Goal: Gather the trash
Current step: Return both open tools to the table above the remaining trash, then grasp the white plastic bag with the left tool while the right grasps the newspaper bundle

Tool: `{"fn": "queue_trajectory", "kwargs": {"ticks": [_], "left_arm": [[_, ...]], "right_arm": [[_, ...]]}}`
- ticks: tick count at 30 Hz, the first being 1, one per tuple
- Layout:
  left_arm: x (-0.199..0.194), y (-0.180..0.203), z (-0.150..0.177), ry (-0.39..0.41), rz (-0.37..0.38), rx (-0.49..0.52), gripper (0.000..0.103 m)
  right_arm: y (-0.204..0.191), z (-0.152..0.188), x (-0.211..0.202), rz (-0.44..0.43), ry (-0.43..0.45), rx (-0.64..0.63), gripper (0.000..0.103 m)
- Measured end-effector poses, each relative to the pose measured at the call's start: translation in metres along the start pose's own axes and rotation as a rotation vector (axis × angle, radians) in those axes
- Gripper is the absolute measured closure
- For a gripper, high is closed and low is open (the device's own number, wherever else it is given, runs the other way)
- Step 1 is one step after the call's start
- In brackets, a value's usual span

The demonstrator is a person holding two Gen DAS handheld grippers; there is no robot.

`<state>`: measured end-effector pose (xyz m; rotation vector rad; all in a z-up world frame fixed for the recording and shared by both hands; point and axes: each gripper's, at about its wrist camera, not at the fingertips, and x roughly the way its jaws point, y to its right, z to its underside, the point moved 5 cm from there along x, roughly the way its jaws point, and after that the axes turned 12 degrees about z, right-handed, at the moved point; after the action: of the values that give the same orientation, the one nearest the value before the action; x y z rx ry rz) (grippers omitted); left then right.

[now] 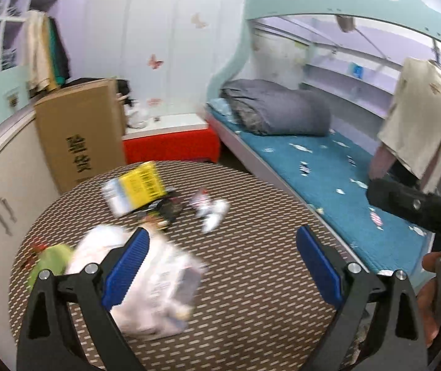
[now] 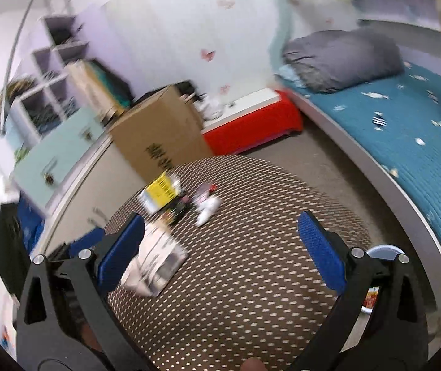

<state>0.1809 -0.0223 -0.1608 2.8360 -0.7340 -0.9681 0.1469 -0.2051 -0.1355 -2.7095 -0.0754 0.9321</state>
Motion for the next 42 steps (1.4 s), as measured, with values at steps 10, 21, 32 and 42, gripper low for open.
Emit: {"fn": "queue_trajectory", "kwargs": {"ticks": [10, 21, 32, 42], "left_arm": [[-0.042, -0.098, 0.044, -0.018, -0.148, -0.023, 0.009], [-0.049, -0.15, 0.072, -0.062, -0.177, -0.061, 0.009], [-0.016, -0.147, 0.063, -0.095, -0.15, -0.015, 0.009], [0.035, -0.148, 0.064, -0.197, -0.153, 0.012, 0.03]], "right_arm": [[-0.092, 0.074, 0.06, -0.098, -0.174, -0.339, 0.006], [-0.151, 0.125, 0.097, -0.158, -0.239, -0.62, 0.015], [-0.157, 0.136, 0.103, -0.147, -0.209, -0.704, 0.075], [-0.092, 0.114, 0.085, -0.053, -0.194, -0.52, 0.076]]}}
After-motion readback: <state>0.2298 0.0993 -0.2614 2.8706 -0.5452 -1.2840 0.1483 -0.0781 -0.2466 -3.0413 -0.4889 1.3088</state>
